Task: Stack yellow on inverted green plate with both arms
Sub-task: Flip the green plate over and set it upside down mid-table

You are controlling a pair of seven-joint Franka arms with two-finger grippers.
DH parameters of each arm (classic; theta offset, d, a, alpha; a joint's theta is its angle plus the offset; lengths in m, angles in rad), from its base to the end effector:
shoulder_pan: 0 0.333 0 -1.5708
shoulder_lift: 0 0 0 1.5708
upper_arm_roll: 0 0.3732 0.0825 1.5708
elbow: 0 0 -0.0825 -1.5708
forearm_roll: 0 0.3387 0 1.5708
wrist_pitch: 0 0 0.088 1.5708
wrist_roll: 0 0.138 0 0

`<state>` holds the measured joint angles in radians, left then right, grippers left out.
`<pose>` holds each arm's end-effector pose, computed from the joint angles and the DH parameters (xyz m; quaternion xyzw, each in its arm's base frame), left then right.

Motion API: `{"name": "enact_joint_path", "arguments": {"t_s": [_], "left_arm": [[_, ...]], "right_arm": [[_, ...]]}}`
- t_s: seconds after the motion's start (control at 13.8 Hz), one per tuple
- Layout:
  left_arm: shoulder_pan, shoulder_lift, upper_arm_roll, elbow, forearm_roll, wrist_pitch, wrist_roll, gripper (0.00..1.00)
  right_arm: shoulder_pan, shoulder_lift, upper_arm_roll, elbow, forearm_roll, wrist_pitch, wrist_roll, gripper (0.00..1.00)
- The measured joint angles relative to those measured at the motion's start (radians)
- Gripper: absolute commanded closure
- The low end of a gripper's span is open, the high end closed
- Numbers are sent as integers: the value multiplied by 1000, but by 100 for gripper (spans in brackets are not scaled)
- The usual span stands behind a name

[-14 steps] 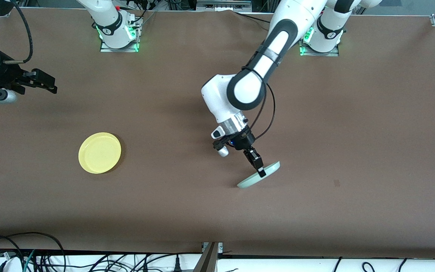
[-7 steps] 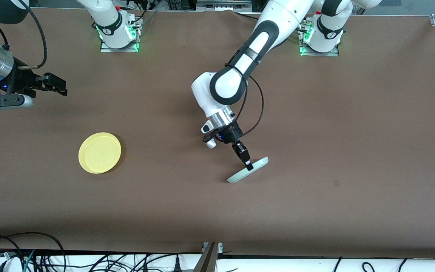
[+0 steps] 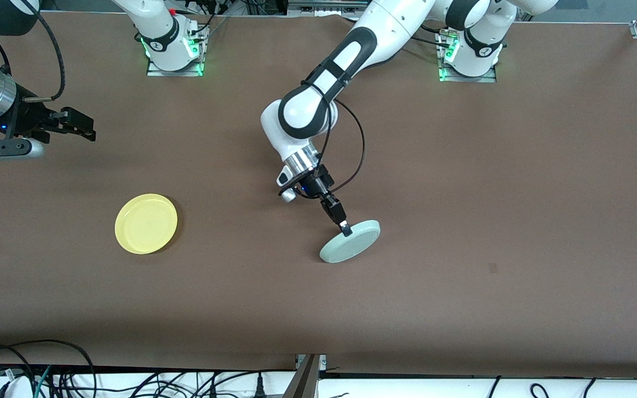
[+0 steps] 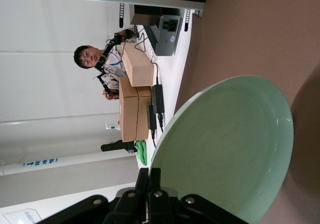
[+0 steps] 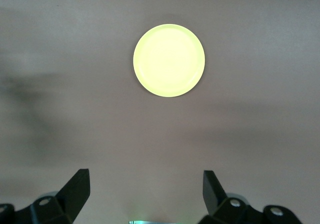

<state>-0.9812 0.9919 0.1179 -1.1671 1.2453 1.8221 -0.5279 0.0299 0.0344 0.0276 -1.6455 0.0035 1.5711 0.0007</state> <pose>0.5553 -0.5382 0.2660 -0.7149 0.3750 -0.2681 0.5258 0.5126 0.0297 0.6015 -0.9981 -0.0283 0.0544 0.0006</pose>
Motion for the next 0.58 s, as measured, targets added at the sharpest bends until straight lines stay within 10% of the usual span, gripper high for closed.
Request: {"name": "enact_joint_path", "arguments": {"t_s": [0.29, 0.36, 0.43, 0.58], "left_arm": [[-53, 17, -5, 36, -25, -1, -78, 100], [-67, 18, -5, 40, -43, -5, -105, 77], [-81, 20, -6, 41, -59, -10, -146, 15], [-100, 32, -23, 41, -116, -5, -226, 16]], "right_arm": [[-1, 0, -2, 0, 0, -1, 0, 0], [-1, 0, -2, 0, 0, -2, 0, 0], [-1, 0, -2, 0, 0, -2, 0, 0], [-4, 0, -4, 0, 0, -3, 0, 0]]}}
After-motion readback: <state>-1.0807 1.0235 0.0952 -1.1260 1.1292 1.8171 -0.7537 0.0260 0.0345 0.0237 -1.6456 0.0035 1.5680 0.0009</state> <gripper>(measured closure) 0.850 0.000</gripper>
